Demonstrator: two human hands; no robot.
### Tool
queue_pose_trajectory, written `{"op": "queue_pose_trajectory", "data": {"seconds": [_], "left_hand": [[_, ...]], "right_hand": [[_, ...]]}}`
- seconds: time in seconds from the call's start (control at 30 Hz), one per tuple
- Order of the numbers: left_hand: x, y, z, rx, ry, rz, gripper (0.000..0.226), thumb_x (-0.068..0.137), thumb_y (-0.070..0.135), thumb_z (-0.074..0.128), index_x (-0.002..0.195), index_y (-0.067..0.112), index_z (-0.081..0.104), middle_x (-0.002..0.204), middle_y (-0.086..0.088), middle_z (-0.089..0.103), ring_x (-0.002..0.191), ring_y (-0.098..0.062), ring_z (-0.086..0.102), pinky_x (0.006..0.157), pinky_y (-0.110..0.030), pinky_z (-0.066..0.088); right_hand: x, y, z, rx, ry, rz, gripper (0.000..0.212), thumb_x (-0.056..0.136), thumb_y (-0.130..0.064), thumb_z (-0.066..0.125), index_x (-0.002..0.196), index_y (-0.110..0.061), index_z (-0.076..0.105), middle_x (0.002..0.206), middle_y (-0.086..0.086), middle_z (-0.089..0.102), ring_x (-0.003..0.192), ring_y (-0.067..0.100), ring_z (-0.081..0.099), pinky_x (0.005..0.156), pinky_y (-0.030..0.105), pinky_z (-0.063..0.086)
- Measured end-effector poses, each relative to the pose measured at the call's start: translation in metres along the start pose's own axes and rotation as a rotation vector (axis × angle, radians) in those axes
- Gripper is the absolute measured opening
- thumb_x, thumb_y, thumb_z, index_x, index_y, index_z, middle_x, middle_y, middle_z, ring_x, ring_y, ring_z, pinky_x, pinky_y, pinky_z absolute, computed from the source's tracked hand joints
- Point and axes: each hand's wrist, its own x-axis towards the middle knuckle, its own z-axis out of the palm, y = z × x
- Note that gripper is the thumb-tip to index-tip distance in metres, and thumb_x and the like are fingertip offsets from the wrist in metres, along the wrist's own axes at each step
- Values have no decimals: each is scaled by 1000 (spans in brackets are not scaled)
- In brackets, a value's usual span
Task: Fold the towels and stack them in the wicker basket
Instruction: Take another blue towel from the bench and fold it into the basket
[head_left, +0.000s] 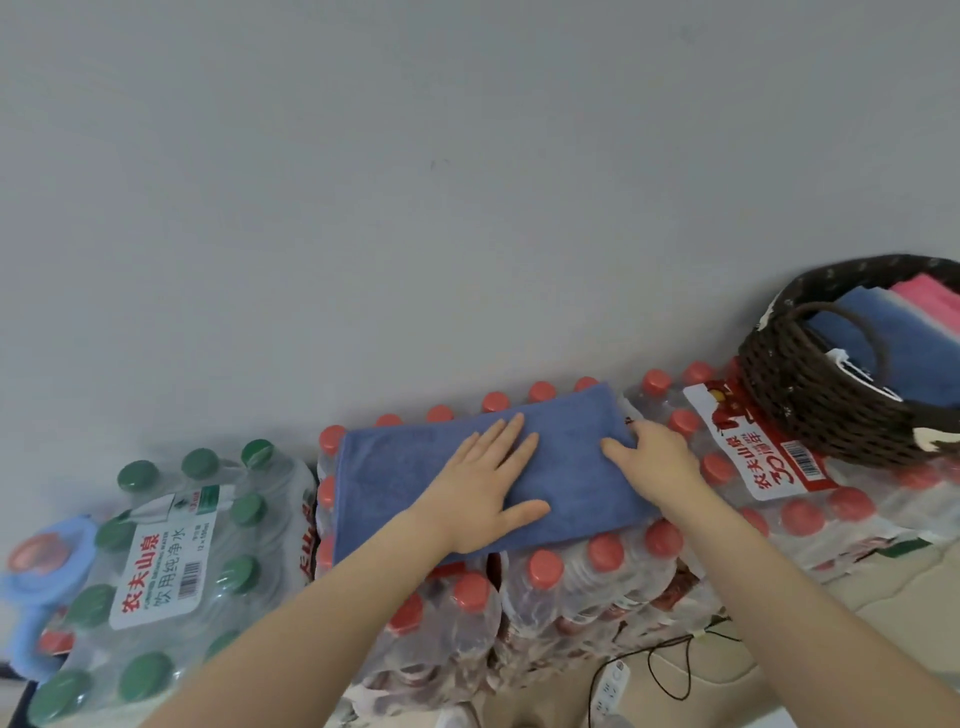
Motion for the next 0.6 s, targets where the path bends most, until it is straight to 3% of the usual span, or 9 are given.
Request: {"op": "queue_pose_trajectory", "data": {"seconds": [0.1,0.17,0.27,0.33,0.4,0.53,0.6], "left_hand": [[20,18,9,20,-2,13,100,66,81,5,148,23,-1,157,-5,-12,144,-16,-11,113,-28,-12],[34,33,12,41,-13,12,100,63,76,4,148,24,1,157,-6,-11,145,-21,-9,114,-32,-11],[52,56,15,77,-51,1,110,59,85,-3,148,22,-3,157,-5,-12,145,-22,-11,116,-36,-10],[61,67,18,92,-52,-6,113,53,82,-16,148,20,-5,157,-5,-12,145,-22,-11,116,-37,-10],[70,75,19,90,-41,-22,106,58,76,-18,148,20,-5,157,-5,-11,145,-22,-10,116,-38,-10],[81,82,15,64,-78,-64,83,85,68,18,148,19,-5,157,-5,-12,145,-22,-11,117,-39,-10],[76,77,6,-138,-72,-16,83,89,55,42,148,15,-2,157,-4,-8,145,-18,-7,117,-34,-6]], "right_hand": [[3,12,-23,168,-31,-22,27,87,-17,54,67,-13,37,70,3,48,70,21,47,58,31,34],[8,22,-39,217,-49,-21,27,86,-10,54,66,-11,36,67,2,42,62,15,41,52,28,27],[14,33,-58,252,-39,-34,18,83,-3,58,71,-9,46,69,4,47,65,16,46,55,28,32],[19,38,-67,269,-10,-43,10,81,4,58,87,-4,58,81,7,56,80,22,54,68,32,42],[23,38,-76,206,10,-55,24,79,7,55,103,1,59,88,11,58,86,25,55,75,33,42],[26,22,-87,125,-13,-118,20,80,3,54,99,7,60,92,22,62,86,31,57,70,32,40],[23,5,-87,109,-39,-185,19,79,1,56,97,6,61,95,21,63,88,31,59,73,36,44]]}}
